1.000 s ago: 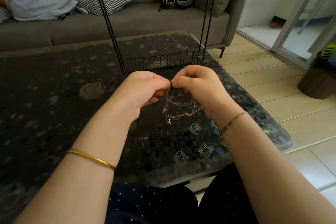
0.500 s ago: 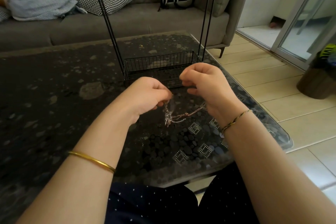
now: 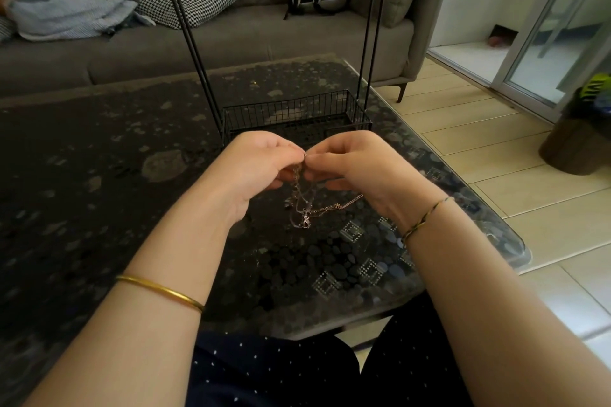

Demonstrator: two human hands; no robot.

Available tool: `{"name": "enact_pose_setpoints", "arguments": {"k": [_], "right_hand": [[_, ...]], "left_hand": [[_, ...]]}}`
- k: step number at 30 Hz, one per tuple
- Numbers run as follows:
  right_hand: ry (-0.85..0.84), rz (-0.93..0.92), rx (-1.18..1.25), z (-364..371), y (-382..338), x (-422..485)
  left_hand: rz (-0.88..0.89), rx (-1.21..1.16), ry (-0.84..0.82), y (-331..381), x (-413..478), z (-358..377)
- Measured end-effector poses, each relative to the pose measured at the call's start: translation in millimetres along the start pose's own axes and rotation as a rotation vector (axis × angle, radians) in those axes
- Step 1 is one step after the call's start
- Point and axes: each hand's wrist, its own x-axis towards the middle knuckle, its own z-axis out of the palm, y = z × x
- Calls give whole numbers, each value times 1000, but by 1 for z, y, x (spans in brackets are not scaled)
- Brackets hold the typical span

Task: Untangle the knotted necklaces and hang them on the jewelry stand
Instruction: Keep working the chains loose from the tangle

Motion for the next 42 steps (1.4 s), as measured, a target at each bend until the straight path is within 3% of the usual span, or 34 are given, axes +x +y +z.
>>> {"name": "enact_pose_setpoints", "arguments": {"k": [16, 24, 32, 37, 42], "right_hand": [[165, -187, -125, -2, 2, 0], [121, -138, -56, -1, -2, 1], [190, -179, -65, -2, -3, 0], [207, -221, -161, -1, -2, 1], [230, -345, -457, 2, -1, 2]], "left_hand": [[13, 53, -32, -1, 2, 1], [6, 20, 21, 1, 1, 2], [-18, -15, -12, 3, 0, 4], [5, 5, -12, 2, -1, 3], [41, 101, 38, 1, -3, 5]]}}
